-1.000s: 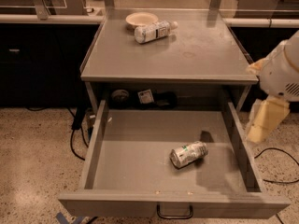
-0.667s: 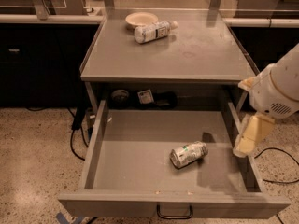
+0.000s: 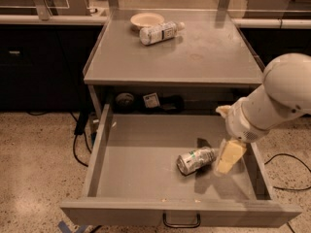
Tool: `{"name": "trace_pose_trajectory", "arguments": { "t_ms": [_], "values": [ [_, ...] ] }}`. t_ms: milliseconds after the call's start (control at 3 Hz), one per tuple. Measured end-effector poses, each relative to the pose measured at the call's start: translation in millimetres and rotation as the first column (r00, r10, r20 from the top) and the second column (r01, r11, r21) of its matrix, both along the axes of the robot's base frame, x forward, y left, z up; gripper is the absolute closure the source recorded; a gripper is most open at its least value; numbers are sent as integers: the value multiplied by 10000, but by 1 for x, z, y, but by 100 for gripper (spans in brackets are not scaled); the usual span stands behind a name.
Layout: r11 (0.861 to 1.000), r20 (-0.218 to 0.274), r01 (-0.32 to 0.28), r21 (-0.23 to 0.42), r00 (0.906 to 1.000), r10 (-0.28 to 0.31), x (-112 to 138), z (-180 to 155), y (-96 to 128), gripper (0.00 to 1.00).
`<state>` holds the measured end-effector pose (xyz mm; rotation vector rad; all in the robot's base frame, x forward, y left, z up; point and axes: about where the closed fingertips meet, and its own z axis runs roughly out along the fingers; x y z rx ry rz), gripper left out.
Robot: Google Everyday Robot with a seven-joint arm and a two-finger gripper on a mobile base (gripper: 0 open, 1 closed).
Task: Pick 7up can from top drawer and place on counter
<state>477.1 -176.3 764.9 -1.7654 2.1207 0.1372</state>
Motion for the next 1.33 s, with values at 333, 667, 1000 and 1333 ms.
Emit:
{"name": "trace_pose_trajectory", "arguments": {
  "t_ms": [333,667,1000,1333],
  "values": [
    [9986,-319,-461,279,9984,469,-2,-35,23,0],
    [9972,-559,-610,424,9964,633,-7,-65,41,0],
    [9949,-710,-909,428,9931,938,-10,-110,67,0],
    [9950,-712,-907,418,9931,935,-10,-111,67,0]
  ]
}}
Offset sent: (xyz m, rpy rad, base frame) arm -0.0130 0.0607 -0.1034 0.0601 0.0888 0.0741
